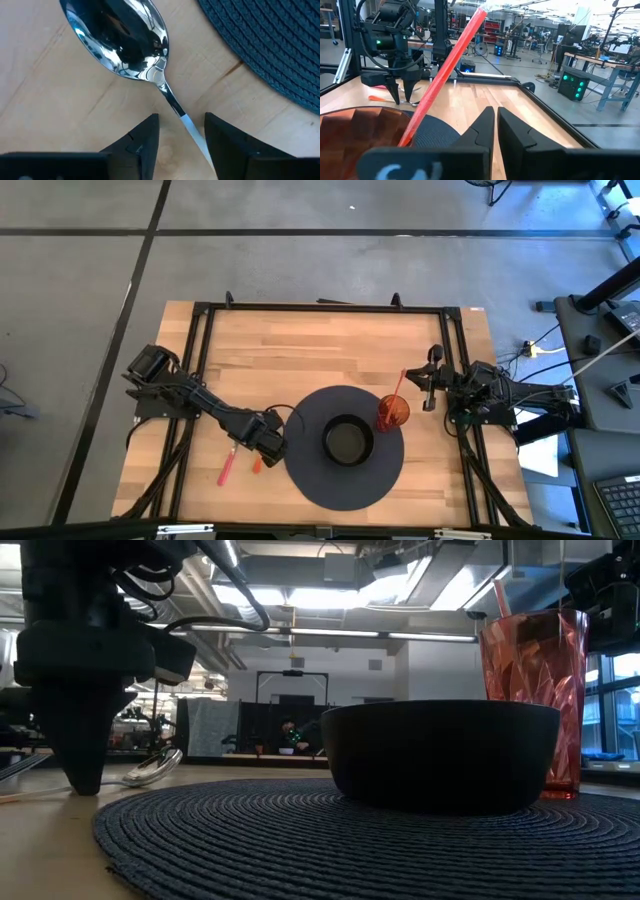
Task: Pick & Place Utensil
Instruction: Put the orange spoon into the black bowl
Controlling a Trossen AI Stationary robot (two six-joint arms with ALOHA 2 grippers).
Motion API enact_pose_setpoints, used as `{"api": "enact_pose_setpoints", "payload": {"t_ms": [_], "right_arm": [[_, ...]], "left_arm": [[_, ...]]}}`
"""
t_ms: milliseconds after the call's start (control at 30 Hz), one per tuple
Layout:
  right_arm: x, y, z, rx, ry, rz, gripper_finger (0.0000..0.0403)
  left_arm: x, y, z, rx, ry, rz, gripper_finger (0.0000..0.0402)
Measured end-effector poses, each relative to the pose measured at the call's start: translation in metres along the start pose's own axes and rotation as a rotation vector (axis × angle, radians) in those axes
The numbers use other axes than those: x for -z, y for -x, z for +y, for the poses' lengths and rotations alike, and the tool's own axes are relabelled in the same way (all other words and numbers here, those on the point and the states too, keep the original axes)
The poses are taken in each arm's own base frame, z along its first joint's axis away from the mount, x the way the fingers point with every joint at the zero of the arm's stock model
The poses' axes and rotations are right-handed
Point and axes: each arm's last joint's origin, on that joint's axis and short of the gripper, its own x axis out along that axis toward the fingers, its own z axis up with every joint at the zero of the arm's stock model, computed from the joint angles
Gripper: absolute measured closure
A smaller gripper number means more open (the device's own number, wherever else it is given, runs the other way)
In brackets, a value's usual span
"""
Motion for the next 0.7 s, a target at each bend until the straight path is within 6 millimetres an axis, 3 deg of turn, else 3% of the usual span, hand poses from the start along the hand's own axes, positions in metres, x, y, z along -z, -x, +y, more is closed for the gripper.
{"api": "enact_pose_setpoints", "payload": {"t_ms": [300, 567, 700], "right_arm": [[0.0, 0.0, 0.0, 0.0, 0.001, 0.0, 0.0379], [0.0, 0.0, 0.0, 0.0, 0.001, 0.0, 0.0379], [0.0, 0.0, 0.0, 0.0, 0.001, 0.0, 0.0379]], "left_arm": [[-0.0001, 0.0, -0.0003, 0.003, -0.015, -0.002, 0.0319], [-0.0004, 0.0, -0.0012, 0.012, -0.147, -0.005, 0.0385], [-0.0004, 0.0, -0.0011, 0.011, -0.156, -0.004, 0.0393]]}}
